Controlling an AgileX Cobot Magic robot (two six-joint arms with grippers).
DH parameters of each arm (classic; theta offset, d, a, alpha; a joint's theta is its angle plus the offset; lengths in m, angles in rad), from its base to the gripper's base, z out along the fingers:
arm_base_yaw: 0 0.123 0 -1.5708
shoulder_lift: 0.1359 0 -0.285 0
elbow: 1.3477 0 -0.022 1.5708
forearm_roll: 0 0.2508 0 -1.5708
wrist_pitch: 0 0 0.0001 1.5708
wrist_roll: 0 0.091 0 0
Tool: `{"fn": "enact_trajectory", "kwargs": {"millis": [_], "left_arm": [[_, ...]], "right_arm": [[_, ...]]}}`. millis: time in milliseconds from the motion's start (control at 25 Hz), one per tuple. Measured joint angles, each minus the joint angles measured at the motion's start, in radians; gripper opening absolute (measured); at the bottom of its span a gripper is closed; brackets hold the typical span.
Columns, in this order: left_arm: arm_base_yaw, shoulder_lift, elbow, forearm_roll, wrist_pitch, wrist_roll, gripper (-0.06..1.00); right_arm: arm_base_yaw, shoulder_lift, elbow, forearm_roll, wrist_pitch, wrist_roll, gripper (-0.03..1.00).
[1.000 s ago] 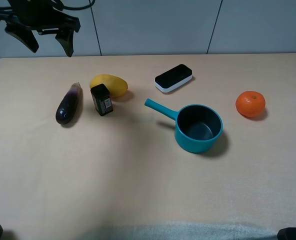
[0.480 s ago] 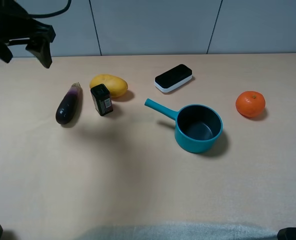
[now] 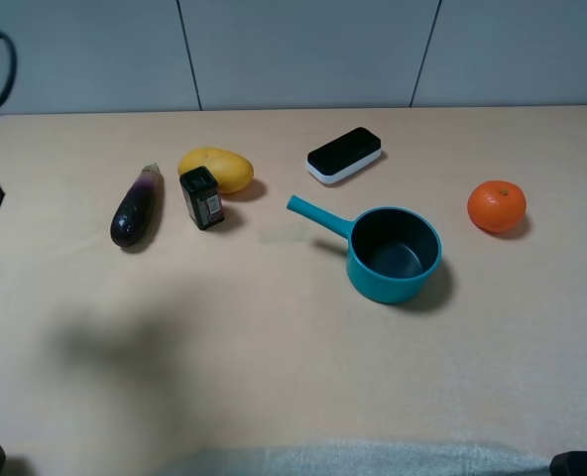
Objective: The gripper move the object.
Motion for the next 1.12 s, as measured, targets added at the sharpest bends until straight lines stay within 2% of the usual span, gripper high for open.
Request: {"fn": "enact_trajectory", "kwargs": {"millis": [160, 480, 760, 1120], "left_arm": [[0.043, -0.167, 0.094, -0.004, -0.013, 0.000, 0.77], [0.045, -0.424, 0.258, -0.023, -0.014, -0.001, 0.77], [0.045, -0.608, 0.269, -0.024, -0.021, -0.001, 0.77], [0.045, -0.649, 0.266, -0.052, 0.022, -0.001, 0.77]], "right_arm": [[0.000, 0.000, 0.000, 0.000, 0.000, 0.000, 0.69], [0.000, 0.000, 0.000, 0.000, 0.000, 0.000, 0.69], [0.000, 0.000, 0.000, 0.000, 0.000, 0.000, 0.69], [0.000, 0.000, 0.000, 0.000, 0.000, 0.000, 0.69]]}}
